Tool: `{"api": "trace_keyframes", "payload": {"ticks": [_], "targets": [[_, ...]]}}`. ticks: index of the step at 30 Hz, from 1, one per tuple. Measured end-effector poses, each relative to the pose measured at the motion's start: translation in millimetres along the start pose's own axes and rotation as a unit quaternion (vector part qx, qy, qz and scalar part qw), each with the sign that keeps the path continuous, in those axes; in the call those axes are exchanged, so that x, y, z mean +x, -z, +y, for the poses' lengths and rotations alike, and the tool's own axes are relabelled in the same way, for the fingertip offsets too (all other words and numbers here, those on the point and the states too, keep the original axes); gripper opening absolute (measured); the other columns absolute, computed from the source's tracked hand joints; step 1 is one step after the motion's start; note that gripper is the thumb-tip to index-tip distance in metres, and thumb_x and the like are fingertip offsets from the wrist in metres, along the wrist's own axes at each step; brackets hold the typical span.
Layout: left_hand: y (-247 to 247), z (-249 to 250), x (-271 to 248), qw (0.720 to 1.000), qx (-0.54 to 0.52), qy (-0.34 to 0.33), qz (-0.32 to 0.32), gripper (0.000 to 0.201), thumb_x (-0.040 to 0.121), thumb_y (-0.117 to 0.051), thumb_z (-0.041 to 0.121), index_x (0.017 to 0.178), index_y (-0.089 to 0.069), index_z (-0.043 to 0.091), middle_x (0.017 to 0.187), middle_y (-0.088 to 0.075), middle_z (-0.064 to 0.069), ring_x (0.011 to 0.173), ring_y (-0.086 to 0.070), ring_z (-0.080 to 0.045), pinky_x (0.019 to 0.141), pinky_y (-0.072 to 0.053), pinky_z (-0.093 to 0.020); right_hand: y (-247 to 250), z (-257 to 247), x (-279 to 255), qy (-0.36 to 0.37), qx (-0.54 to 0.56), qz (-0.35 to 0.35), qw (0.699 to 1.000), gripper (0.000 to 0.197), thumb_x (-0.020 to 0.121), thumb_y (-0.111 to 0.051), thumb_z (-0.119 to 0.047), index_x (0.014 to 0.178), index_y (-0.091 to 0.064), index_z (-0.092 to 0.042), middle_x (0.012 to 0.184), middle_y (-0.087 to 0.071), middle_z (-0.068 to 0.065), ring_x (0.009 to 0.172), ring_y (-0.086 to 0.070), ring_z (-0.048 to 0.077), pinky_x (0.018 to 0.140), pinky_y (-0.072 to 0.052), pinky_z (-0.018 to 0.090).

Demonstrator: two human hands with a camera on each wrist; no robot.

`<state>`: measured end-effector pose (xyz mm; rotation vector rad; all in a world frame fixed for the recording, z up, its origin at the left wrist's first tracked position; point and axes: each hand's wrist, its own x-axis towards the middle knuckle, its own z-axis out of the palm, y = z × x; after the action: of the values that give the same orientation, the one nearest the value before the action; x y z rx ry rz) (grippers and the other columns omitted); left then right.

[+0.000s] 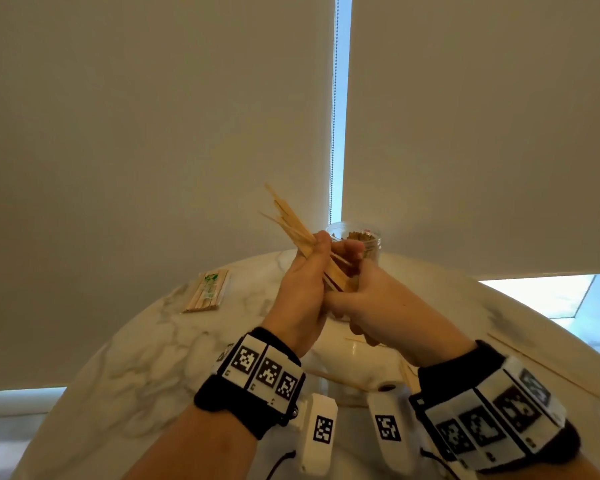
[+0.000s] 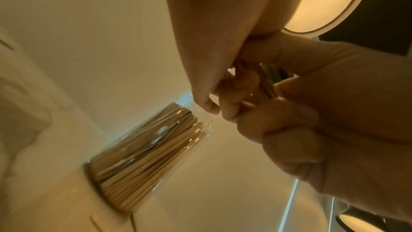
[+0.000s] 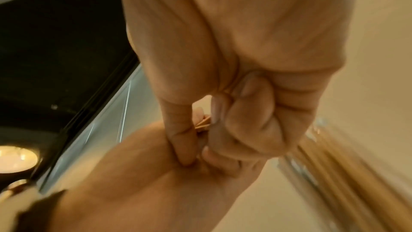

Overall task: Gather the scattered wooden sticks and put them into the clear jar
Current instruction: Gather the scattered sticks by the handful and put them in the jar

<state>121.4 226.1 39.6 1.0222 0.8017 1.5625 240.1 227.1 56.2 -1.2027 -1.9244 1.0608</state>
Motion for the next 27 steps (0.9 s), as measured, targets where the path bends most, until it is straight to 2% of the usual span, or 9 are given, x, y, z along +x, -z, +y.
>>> {"api": "trace_keyframes", "payload": {"ticks": [3, 6, 8, 12, 14, 17, 21, 24, 27], "targets": [[-5.8, -1.2, -1.4, 1.000, -0.020, -0.005, -0.009, 0.045, 0.106, -0.039, 0.037, 0.119, -0.066, 0.004, 0.107, -0.074, -0.008, 0.100, -0.071, -0.017, 0.079, -0.058, -0.024, 7.7, 3.9, 2.4, 0.050, -0.090, 0.069, 0.992, 0.040, 0.088, -0.067, -0.035, 0.119, -0.041, -0.030, 0.088, -0.062, -0.007, 0.061, -0.059, 0.002, 0.048, -0.040, 0.014], [-10.6, -4.0, -1.0, 1.000, -0.021, 0.001, -0.013, 0.036, 0.105, -0.043, 0.035, 0.117, -0.066, 0.010, 0.096, -0.077, 0.000, 0.091, -0.073, -0.008, 0.074, -0.057, -0.019, 5.6, 5.5, 0.1, 0.112, -0.177, 0.073, 0.975, 0.005, 0.097, -0.053, -0.036, 0.097, -0.051, -0.032, 0.082, -0.063, -0.009, 0.067, -0.060, 0.006, 0.055, -0.040, 0.021], [-11.3, -5.0, -1.8, 1.000, -0.013, 0.009, -0.009, 0.033, 0.104, -0.046, 0.033, 0.113, -0.067, 0.009, 0.096, -0.076, 0.000, 0.089, -0.073, -0.007, 0.075, -0.057, -0.020, 3.1, 6.9, -0.5, 0.126, -0.201, 0.065, 0.969, 0.015, 0.100, -0.047, -0.036, 0.089, -0.054, -0.030, 0.077, -0.062, -0.008, 0.065, -0.058, 0.008, 0.055, -0.038, 0.022], [-8.3, -0.1, -3.5, 0.999, -0.046, 0.021, 0.013, 0.030, 0.092, -0.064, 0.032, 0.111, -0.061, 0.008, 0.113, -0.069, -0.011, 0.109, -0.066, -0.023, 0.102, -0.051, -0.041, 13.3, 9.9, 0.8, 0.088, -0.243, 0.021, 0.966, 0.029, 0.101, -0.045, -0.036, 0.081, -0.059, -0.022, 0.069, -0.060, -0.004, 0.063, -0.056, 0.014, 0.057, -0.043, 0.031], [0.3, 8.3, 0.6, 0.990, -0.119, -0.002, 0.076, 0.050, 0.083, -0.070, 0.046, 0.122, -0.058, 0.017, 0.122, -0.068, -0.009, 0.114, -0.065, -0.026, 0.103, -0.051, -0.049, 22.8, 10.5, -0.4, 0.060, -0.258, -0.002, 0.964, 0.031, 0.100, -0.046, -0.037, 0.082, -0.061, -0.016, 0.064, -0.057, -0.003, 0.059, -0.053, 0.014, 0.058, -0.043, 0.033], [19.9, 25.7, 8.7, 0.975, -0.175, -0.024, 0.134, 0.057, 0.091, -0.055, 0.063, 0.131, -0.054, 0.022, 0.121, -0.070, -0.011, 0.107, -0.071, -0.030, 0.096, -0.053, -0.051, 32.2, 8.2, -3.4, 0.033, -0.280, -0.044, 0.958, 0.030, 0.097, -0.051, -0.039, 0.081, -0.064, -0.018, 0.062, -0.056, -0.004, 0.057, -0.054, 0.012, 0.061, -0.046, 0.031], [15.6, 22.8, 5.8, 0.994, -0.069, 0.030, 0.080, 0.051, 0.108, -0.032, 0.041, 0.121, -0.066, 0.006, 0.111, -0.075, -0.012, 0.102, -0.071, -0.026, 0.091, -0.056, -0.042, 18.4, 6.6, -3.7, 0.021, -0.321, -0.052, 0.945, 0.027, 0.091, -0.057, -0.044, 0.077, -0.065, -0.022, 0.065, -0.063, -0.002, 0.057, -0.058, 0.010, 0.060, -0.052, 0.032], [5.0, 14.0, 3.6, 0.997, 0.000, 0.058, 0.056, 0.042, 0.109, -0.035, 0.028, 0.122, -0.064, 0.001, 0.109, -0.075, -0.014, 0.090, -0.071, -0.024, 0.086, -0.058, -0.040, 17.8, 10.7, -1.4, 0.012, -0.353, -0.011, 0.935, 0.028, 0.088, -0.058, -0.046, 0.076, -0.066, -0.023, 0.066, -0.064, -0.002, 0.059, -0.060, 0.012, 0.060, -0.052, 0.030], [2.6, 14.6, 4.0, 0.998, -0.027, 0.024, 0.049, 0.026, 0.107, -0.044, 0.018, 0.128, -0.056, 0.010, 0.114, -0.072, -0.017, 0.090, -0.072, -0.025, 0.081, -0.061, -0.040, 29.4, 8.3, -1.9, 0.016, -0.344, 0.019, 0.939, 0.031, 0.087, -0.062, -0.046, 0.068, -0.065, -0.022, 0.059, -0.058, -0.002, 0.056, -0.055, 0.013, 0.054, -0.044, 0.028]]}}
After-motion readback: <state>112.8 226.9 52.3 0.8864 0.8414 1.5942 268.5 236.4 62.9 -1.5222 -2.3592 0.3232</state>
